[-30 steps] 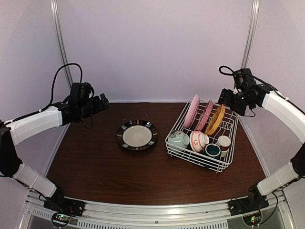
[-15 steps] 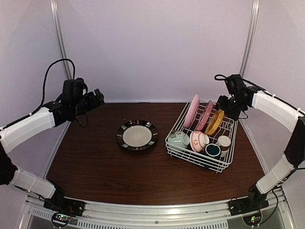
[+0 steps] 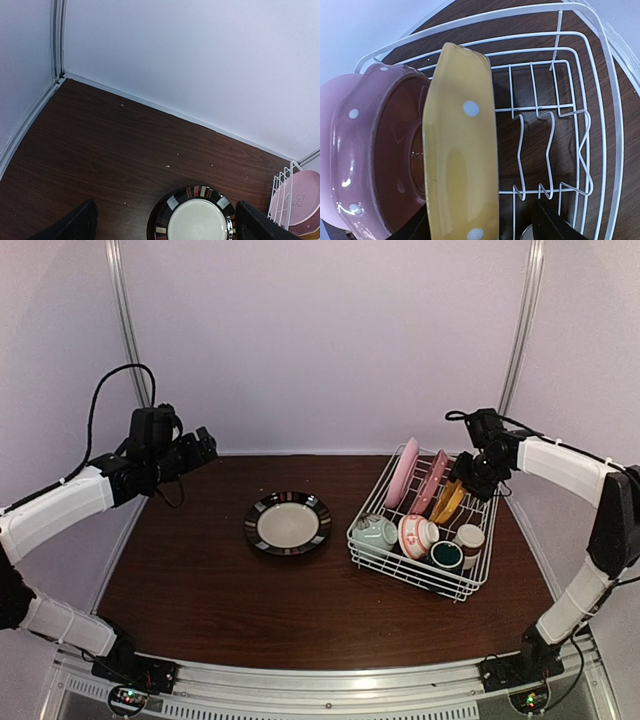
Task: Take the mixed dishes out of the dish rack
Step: Grab the plate from the dish rack.
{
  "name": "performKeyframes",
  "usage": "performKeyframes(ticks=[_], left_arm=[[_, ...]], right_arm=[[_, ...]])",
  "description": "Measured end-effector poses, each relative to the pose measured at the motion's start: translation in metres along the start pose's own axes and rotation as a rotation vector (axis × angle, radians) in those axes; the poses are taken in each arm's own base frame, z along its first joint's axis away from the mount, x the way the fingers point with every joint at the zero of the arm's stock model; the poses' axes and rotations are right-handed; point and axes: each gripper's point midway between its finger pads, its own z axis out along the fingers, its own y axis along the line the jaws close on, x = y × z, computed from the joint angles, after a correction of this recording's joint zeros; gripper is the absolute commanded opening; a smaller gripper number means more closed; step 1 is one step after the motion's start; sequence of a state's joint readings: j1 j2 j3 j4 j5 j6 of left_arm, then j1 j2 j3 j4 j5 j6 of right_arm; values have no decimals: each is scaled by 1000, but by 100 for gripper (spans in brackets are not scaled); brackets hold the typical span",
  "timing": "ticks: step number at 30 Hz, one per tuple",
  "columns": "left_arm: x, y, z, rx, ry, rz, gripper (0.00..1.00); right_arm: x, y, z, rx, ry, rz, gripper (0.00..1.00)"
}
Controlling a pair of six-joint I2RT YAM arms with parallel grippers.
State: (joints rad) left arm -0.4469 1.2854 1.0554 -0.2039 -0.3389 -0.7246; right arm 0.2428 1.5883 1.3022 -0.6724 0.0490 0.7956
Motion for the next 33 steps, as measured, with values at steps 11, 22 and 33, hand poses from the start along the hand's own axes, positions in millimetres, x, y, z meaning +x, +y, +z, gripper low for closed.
performKeyframes(ticks=[11, 22, 33], left_arm=[[1, 1, 0, -2, 2, -6, 98], [2, 1, 1, -3, 3, -13, 97], [2, 1, 1, -5, 4, -18, 97]], right_arm=[[-1, -1, 17, -7, 6, 31, 56], [2, -5, 32, 3, 19, 39, 46], [1, 0, 34, -18, 19, 37, 30]])
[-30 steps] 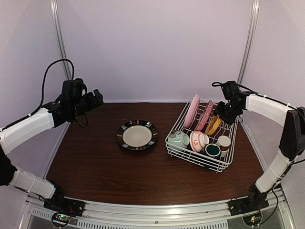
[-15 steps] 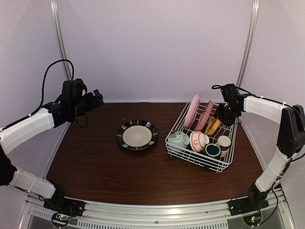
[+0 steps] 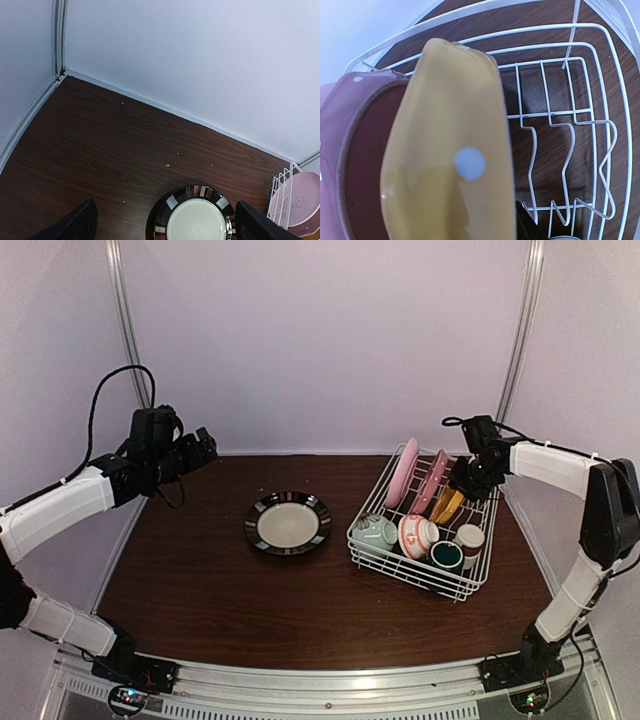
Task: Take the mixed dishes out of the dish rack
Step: Grab the plate from the dish rack.
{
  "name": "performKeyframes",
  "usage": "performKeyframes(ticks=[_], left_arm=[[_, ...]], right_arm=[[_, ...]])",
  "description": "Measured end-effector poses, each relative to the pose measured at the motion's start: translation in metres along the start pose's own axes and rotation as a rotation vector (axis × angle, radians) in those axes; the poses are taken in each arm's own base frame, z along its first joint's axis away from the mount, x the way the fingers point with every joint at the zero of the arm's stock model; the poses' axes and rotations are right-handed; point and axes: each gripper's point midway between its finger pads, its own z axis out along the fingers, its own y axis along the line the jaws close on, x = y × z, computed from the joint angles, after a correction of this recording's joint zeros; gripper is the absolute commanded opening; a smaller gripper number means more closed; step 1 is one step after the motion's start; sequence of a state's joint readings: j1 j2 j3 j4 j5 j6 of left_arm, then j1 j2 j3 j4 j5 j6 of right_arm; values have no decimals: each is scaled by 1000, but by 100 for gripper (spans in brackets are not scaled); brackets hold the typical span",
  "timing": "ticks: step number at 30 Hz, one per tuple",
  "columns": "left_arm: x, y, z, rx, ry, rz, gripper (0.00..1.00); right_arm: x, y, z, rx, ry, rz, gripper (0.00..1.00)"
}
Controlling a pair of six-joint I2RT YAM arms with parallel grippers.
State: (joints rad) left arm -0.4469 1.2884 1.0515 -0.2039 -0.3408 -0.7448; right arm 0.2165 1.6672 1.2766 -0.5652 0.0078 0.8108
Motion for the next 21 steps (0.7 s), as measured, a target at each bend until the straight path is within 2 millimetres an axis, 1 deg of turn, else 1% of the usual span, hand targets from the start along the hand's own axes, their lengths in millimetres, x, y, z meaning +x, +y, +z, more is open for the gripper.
performKeyframes(ticks=[1, 2, 7, 9, 17, 21], left_arm=[[0, 0, 0, 0, 0, 0, 97], [0, 0, 0, -1, 0, -1, 97], [1, 0, 1, -3, 4, -3, 98], [3, 1, 3, -5, 8, -2, 97], [10, 3, 8, -19, 28, 6, 97], [12, 4, 10, -24, 35, 8, 97]], right_arm=[[0, 1, 0, -3, 2, -2, 29], [0, 2, 0, -7, 3, 0, 26], [0, 0, 0, 9, 4, -32, 24], [0, -1, 0, 13, 5, -39, 20], [0, -3, -3, 43, 20, -55, 19], [0, -7, -5, 66, 32, -56, 14]])
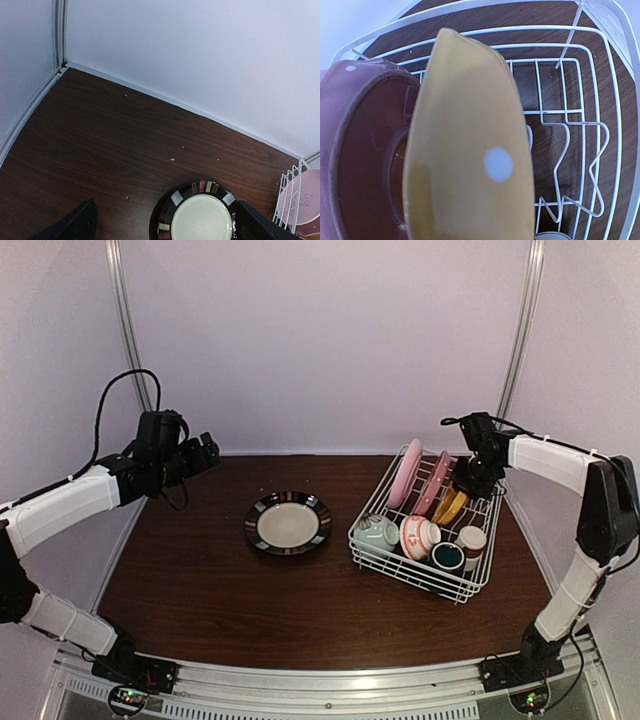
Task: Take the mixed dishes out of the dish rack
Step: Grab the plate from the dish rack.
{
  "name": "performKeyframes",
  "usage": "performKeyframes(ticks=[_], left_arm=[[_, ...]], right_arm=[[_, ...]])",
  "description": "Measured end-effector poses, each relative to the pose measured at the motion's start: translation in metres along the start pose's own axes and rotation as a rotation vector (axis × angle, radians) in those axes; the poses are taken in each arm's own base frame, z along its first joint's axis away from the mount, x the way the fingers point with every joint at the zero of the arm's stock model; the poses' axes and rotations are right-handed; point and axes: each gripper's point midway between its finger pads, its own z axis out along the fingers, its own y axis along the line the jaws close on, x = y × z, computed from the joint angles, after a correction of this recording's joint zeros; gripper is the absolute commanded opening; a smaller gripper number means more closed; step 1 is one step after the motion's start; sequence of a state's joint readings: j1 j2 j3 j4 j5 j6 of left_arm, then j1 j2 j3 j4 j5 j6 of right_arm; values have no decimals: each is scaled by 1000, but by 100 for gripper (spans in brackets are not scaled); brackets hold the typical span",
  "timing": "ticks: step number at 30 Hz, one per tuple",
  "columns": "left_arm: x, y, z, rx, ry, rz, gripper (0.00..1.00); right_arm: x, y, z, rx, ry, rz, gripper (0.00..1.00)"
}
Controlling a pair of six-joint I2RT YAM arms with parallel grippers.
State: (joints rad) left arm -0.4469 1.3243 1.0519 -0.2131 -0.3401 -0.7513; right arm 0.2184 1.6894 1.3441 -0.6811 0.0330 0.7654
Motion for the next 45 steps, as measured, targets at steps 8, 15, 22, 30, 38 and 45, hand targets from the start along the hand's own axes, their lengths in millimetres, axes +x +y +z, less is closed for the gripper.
performKeyframes(ticks=[8, 15, 22, 30, 38, 45], left_arm=[[4, 1, 4, -6, 10, -3, 98], [5, 1, 5, -10, 15, -1, 97], [6, 2, 5, -11, 16, -1, 97], [6, 2, 5, -12, 16, 0, 97], [6, 2, 5, -14, 17, 0, 97], [6, 2, 5, -14, 17, 0, 97]], right_arm=[[-8, -2, -8, 50, 7, -9, 9], [-23, 3, -24, 79, -27, -16, 8], [-29, 6, -34, 117, -44, -36, 7], [-34, 6, -47, 140, -63, -53, 5], [-38, 4, -68, 135, -87, -65, 3], [-53, 6, -102, 103, -152, -59, 2]])
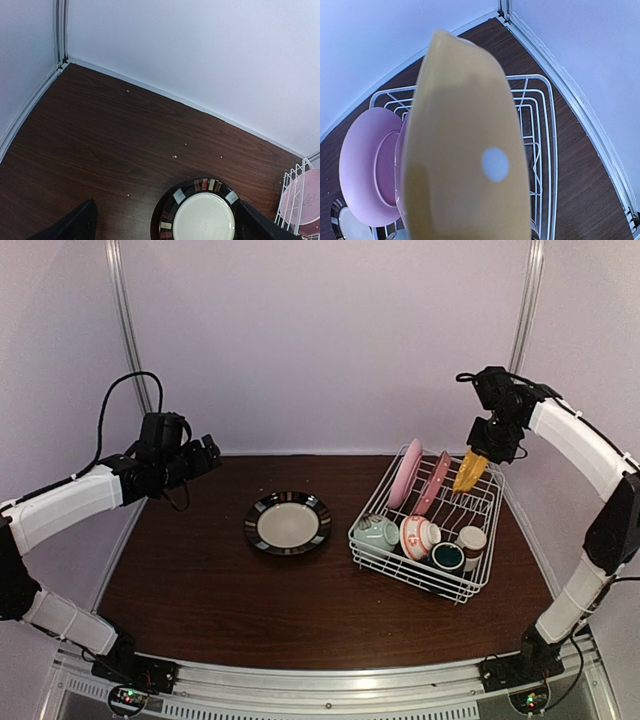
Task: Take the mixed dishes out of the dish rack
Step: Grab the plate from the dish rack, then pass from the right arm to the left
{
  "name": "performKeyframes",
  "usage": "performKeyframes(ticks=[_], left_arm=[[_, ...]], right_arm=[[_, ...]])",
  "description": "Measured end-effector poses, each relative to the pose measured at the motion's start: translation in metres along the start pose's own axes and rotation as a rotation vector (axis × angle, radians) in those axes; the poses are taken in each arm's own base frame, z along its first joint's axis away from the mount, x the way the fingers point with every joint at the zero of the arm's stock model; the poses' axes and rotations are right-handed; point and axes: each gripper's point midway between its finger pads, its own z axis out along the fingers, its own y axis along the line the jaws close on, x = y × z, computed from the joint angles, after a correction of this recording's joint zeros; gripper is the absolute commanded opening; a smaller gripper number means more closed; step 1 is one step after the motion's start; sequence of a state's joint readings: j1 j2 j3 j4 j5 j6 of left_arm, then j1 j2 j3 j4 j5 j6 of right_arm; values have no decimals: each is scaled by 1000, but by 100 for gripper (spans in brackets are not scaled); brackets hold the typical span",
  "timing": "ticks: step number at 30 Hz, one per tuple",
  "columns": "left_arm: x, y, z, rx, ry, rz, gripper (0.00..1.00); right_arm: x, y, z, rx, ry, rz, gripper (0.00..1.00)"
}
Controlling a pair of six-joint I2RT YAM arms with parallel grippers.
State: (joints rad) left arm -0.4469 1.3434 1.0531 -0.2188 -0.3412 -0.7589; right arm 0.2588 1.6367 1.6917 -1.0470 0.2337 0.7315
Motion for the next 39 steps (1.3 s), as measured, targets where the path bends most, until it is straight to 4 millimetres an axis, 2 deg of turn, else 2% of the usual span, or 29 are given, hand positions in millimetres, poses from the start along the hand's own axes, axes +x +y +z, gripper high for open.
performKeyframes(ticks=[6, 12, 16, 19, 22, 28, 33, 39], left_arm=[[-2, -2, -1, 11, -7, 1, 97], [-12, -14, -11, 98, -57, 33, 97], [-17, -31, -19, 188, -69, 100, 97], [-15, -48, -24, 282, -54, 159, 97], [-12, -66, -33, 393, -41, 205, 97], [-9, -113, -61, 629, -20, 279, 93], [1, -157, -92, 815, -1, 336, 89], [19, -191, -105, 941, 57, 370, 79]], right_arm=[[-14, -6, -24, -17, -61, 1, 0], [-35, -6, -71, -131, -183, -23, 0], [-47, 5, -105, -267, -262, -55, 0], [-49, 26, -122, -403, -293, -99, 0], [-39, 52, -127, -559, -284, -151, 0], [5, 106, -133, -872, -173, -249, 0], [35, 141, -152, -1094, -120, -320, 0], [72, 173, -171, -1277, -55, -407, 0]])
